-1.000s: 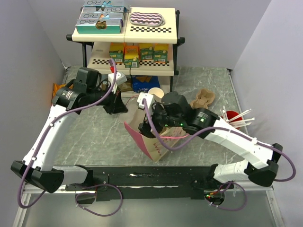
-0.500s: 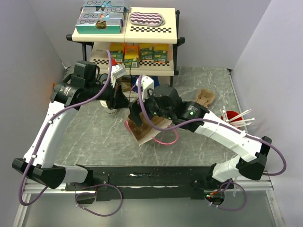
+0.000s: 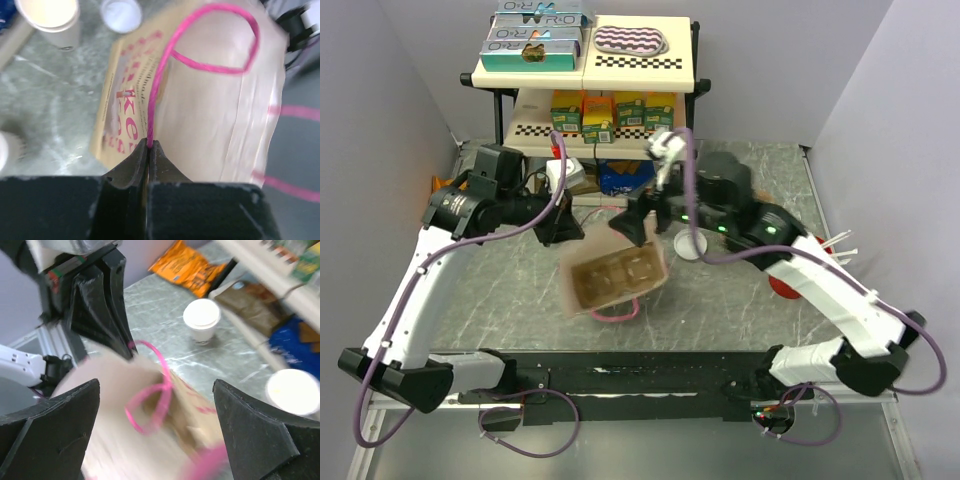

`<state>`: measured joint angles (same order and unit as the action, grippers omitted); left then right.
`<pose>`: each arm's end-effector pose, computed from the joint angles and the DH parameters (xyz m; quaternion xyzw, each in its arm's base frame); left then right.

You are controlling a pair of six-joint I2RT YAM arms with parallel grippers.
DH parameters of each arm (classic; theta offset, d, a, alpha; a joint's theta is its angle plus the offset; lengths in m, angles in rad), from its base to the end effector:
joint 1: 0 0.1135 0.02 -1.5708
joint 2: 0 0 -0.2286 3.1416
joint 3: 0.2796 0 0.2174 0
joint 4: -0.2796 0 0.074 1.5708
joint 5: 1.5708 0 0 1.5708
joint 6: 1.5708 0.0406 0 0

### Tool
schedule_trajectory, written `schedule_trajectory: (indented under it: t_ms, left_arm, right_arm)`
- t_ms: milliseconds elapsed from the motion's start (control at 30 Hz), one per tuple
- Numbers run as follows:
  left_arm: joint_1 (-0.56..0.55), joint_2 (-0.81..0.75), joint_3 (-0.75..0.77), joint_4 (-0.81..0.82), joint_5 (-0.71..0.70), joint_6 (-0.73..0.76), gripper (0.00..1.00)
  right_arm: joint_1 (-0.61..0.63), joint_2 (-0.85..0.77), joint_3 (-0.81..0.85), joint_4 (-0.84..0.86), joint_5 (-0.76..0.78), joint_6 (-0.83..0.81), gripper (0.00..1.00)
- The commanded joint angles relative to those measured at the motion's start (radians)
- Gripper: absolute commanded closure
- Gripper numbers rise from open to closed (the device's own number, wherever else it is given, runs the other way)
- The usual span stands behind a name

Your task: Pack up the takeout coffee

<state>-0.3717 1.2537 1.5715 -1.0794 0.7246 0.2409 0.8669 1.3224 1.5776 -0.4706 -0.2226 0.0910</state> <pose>0.1803 -0.0992 0.3809 0.3922 0.7775 -0.3492 0.3460 0.1626 0.2054 0.4216 -0.3573 0.6903 0.3640 0.5131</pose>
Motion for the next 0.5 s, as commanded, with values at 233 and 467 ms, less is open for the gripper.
schedule_trajectory:
  t_ms: [233,467]
  left_arm:
    - [-0.134,-0.025,0.056,-0.076,-0.181,0.251,0.99]
    - [-0.357,-0.135,-0.200,-0.017,-0.291,0.201,0.99]
  right_arm:
    - [-0.028,-0.250,-0.197,0.067,0.126,-0.306,0.00]
    - [-0.065,-0.282,-0.292,0.073,0.124,-0.304,0.00]
